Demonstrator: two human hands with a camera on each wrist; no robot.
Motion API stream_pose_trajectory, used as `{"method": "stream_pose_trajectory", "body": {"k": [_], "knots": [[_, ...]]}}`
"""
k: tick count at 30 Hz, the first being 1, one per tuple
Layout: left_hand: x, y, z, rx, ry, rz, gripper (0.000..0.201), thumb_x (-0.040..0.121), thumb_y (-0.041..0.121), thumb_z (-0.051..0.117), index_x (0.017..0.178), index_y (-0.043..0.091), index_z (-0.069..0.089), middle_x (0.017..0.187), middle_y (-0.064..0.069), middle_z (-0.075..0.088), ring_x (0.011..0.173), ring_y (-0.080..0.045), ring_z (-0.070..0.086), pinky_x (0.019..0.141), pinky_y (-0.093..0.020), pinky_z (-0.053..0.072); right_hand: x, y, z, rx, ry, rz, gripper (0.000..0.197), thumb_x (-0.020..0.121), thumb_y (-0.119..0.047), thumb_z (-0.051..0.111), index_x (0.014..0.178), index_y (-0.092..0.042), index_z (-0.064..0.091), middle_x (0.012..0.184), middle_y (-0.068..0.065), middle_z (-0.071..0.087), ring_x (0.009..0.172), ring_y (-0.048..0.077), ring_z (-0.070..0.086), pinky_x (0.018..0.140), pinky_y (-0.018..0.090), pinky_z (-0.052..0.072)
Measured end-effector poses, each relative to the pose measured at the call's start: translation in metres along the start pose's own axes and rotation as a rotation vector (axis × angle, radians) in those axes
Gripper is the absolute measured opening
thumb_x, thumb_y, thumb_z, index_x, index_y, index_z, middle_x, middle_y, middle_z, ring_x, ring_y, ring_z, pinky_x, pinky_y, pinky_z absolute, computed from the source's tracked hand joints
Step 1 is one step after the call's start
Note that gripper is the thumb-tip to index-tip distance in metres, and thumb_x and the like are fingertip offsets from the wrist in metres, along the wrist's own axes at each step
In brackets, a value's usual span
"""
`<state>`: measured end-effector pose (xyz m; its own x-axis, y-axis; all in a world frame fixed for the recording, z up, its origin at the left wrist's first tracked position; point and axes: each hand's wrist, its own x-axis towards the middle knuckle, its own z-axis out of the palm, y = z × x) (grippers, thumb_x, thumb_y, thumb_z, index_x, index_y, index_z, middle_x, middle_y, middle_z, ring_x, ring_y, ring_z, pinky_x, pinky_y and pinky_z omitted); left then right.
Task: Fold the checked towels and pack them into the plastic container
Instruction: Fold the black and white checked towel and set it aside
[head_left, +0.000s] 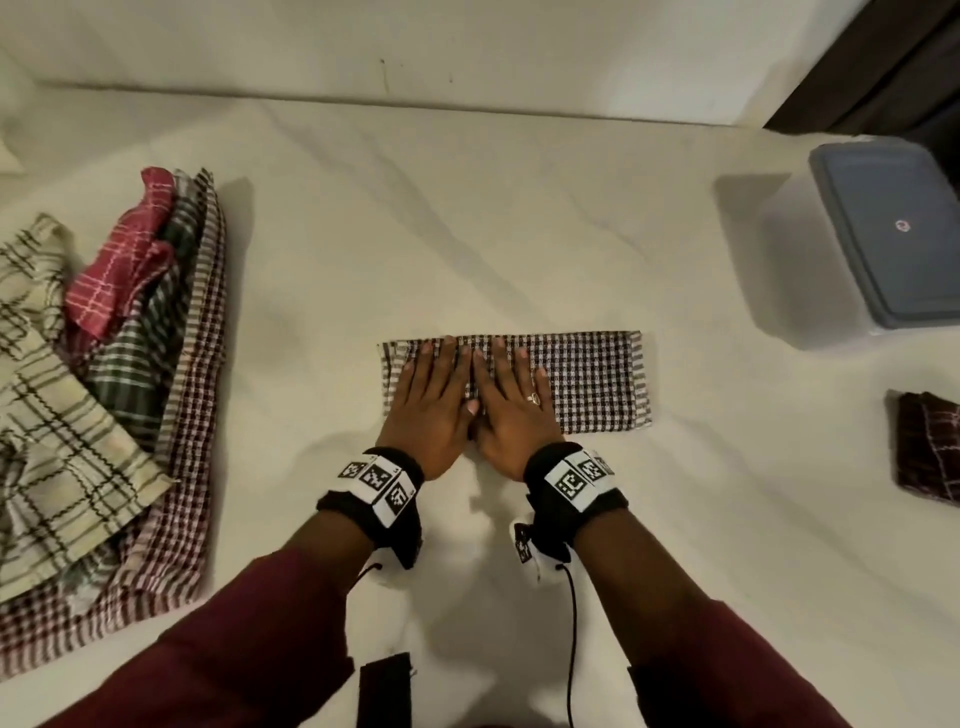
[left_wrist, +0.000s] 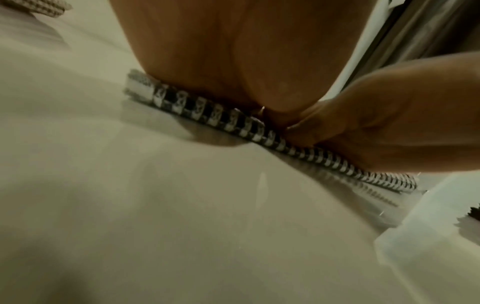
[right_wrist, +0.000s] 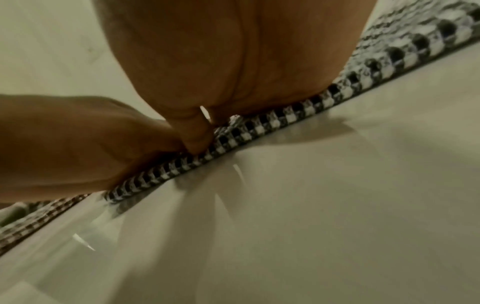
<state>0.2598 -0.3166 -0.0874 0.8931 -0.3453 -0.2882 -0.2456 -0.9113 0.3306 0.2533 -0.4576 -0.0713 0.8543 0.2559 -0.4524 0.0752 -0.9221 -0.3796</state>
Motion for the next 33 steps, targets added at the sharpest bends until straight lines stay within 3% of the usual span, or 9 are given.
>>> {"method": "stream_pose_trajectory", "body": {"k": [3,6,11,15,19,23,27,30,33], "knots": [[-0.01,0.001,0.002,0.008,-0.052,0.021,0.079,0.078,0.057,-0.01,0.147,0.02,-0.014,0.157,-0.005,-0.018,0.137,-0.017,-0.029,0.112,-0.033,-0.02,-0.014,0.003,0.005,0.017,-0.019,-0.018,0.075,0.092,-0.047,0.028,0.15,-0.025,-0.014,0.155,0.001,-0.027,0.142,0.023,-0.028,0.113,0.041,-0.019],[-0.038,0.008,0.011,0.004,-0.089,0.027,0.076,0.077,0.059,-0.011,0.142,0.021,-0.021,0.155,-0.004,-0.023,0.136,-0.018,-0.033,0.112,-0.033,-0.021,-0.041,0.003,0.019,0.005,-0.029,-0.036,0.071,0.099,-0.041,0.032,0.149,-0.025,-0.016,0.151,-0.002,-0.032,0.139,0.021,-0.031,0.114,0.041,-0.019],[-0.095,0.018,0.033,0.007,-0.142,0.033,0.076,0.075,0.062,-0.011,0.138,0.023,-0.026,0.147,0.0,-0.033,0.135,-0.019,-0.035,0.11,-0.033,-0.024,-0.095,-0.001,0.055,-0.012,-0.024,-0.057,0.07,0.099,-0.044,0.03,0.15,-0.025,-0.014,0.155,0.001,-0.027,0.135,0.016,-0.034,0.114,0.04,-0.017],[-0.117,0.023,0.042,0.014,-0.118,0.048,0.085,0.072,0.072,-0.017,0.139,0.021,-0.025,0.149,0.0,-0.029,0.136,-0.017,-0.033,0.11,-0.033,-0.024,-0.115,0.012,0.066,-0.051,0.021,-0.031,0.076,0.093,-0.064,0.026,0.149,-0.034,-0.017,0.154,-0.006,-0.028,0.139,0.019,-0.033,0.115,0.044,-0.019],[-0.115,0.023,0.045,0.009,-0.138,0.03,0.101,0.056,0.082,-0.029,0.137,0.023,-0.03,0.148,0.004,-0.033,0.134,-0.013,-0.034,0.111,-0.034,-0.023,-0.117,0.044,0.048,-0.08,0.04,0.118,0.1,0.077,-0.085,0.029,0.148,-0.033,-0.021,0.151,-0.01,-0.032,0.14,0.02,-0.032,0.112,0.046,-0.022],[-0.117,0.026,0.039,0.029,-0.175,0.034,0.104,0.049,0.083,-0.033,0.135,0.025,-0.034,0.145,0.003,-0.037,0.133,-0.013,-0.034,0.111,-0.035,-0.022,-0.123,0.074,0.031,-0.002,0.103,0.295,0.091,0.084,-0.078,0.024,0.148,-0.03,-0.021,0.153,-0.005,-0.032,0.142,0.018,-0.028,0.111,0.049,-0.02],[-0.119,0.025,0.037,0.016,-0.204,0.039,0.108,0.042,0.086,-0.034,0.133,0.026,-0.035,0.143,0.003,-0.039,0.137,-0.017,-0.031,0.112,-0.038,-0.021,-0.132,0.062,0.025,0.159,0.247,0.366,0.097,0.085,-0.061,0.053,0.152,-0.025,-0.008,0.157,0.008,-0.025,0.146,0.027,-0.013,0.118,0.049,0.005],[-0.119,0.023,0.04,0.006,-0.198,0.041,0.11,0.045,0.087,-0.031,0.135,0.022,-0.033,0.146,0.001,-0.036,0.14,-0.02,-0.028,0.115,-0.04,-0.017,-0.14,0.059,0.023,0.309,0.392,0.592,0.104,0.076,-0.048,0.073,0.152,-0.02,0.008,0.155,0.016,0.006,0.141,0.038,0.015,0.113,0.048,0.026],[-0.12,0.023,0.04,-0.005,-0.2,0.038,0.114,0.044,0.088,-0.03,0.135,0.019,-0.032,0.144,0.002,-0.037,0.141,-0.022,-0.027,0.114,-0.041,-0.018,-0.143,0.064,0.015,0.481,0.327,0.777,0.113,0.064,-0.046,0.084,0.147,-0.01,0.015,0.147,0.016,0.025,0.132,0.038,0.033,0.105,0.047,0.039]]}}
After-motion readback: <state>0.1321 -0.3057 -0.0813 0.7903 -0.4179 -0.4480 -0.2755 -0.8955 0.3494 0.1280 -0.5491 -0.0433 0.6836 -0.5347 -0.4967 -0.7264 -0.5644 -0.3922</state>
